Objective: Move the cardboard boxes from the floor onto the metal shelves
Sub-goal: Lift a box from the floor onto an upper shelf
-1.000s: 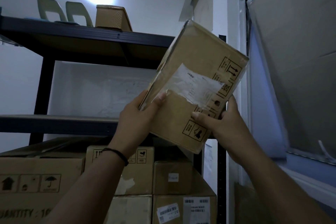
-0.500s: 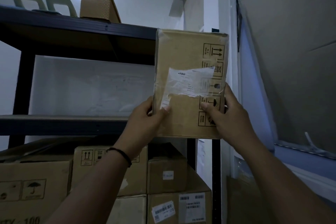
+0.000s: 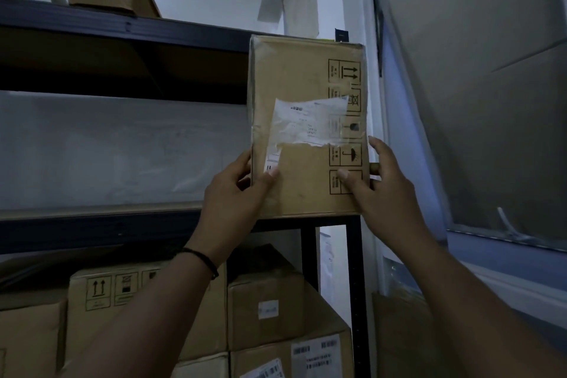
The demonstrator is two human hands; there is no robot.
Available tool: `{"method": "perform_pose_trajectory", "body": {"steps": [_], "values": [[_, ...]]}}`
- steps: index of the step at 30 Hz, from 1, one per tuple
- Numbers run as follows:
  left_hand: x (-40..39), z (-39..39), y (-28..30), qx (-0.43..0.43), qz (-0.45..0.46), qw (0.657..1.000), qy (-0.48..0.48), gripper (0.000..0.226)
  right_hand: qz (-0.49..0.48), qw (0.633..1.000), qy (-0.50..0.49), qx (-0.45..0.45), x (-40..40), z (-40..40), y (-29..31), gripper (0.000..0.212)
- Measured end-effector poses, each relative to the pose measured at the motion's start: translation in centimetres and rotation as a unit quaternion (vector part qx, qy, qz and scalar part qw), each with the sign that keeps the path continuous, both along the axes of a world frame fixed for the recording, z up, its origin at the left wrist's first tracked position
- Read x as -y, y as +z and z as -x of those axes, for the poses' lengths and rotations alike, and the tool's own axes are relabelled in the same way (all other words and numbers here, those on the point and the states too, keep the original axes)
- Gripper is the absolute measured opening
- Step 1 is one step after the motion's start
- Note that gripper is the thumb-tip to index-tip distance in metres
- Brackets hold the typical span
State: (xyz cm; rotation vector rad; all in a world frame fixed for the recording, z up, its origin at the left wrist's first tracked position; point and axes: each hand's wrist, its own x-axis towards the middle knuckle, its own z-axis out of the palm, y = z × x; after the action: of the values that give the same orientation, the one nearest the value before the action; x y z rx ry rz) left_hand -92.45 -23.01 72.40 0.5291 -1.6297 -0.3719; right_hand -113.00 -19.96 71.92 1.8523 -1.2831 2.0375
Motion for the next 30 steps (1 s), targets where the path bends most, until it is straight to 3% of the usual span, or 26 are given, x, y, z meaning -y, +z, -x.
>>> {"method": "perform_pose_trajectory", "body": {"steps": [6,11,14,19,22,24,28,30], "values": [[3.7,2.1,0.4,-0.029,0.009,0.999,0.016,0.032,-0.031,0.997,0.017,-0.064,4.6,3.2,1.5,0.061],[7.0,3.5,0.1,-0.03,0.01,0.996,0.079,0.043,-0.05,0.995,0.065,-0.06,9.0,5.6,1.9,0.058],[8.3,3.7,0.1,-0.008,-0.001,0.995,0.094,0.052,-0.035,0.995,0.062,-0.075,11.3,6.7,2.1,0.039],[10.2,3.5,0.3,0.072,-0.041,0.988,0.129,0.045,-0.036,0.993,0.05,-0.098,13.7,8.1,2.5,0.033],[11.4,3.1,0.4,0.127,-0.06,0.979,0.146,0.053,-0.029,0.995,0.0,-0.093,14.7,8.4,2.6,0.024],[11.9,3.0,0.4,0.148,-0.055,0.974,0.164,0.059,-0.035,0.997,-0.025,-0.064,15.3,8.7,2.6,0.036],[12.3,3.4,0.3,0.159,-0.054,0.968,0.185,0.063,-0.067,0.994,-0.074,-0.044,15.9,9.0,2.9,0.089],[12.6,3.5,0.3,0.172,-0.062,0.963,0.199,0.059,-0.096,0.994,-0.033,-0.042,15.9,8.9,3.0,0.086]]}}
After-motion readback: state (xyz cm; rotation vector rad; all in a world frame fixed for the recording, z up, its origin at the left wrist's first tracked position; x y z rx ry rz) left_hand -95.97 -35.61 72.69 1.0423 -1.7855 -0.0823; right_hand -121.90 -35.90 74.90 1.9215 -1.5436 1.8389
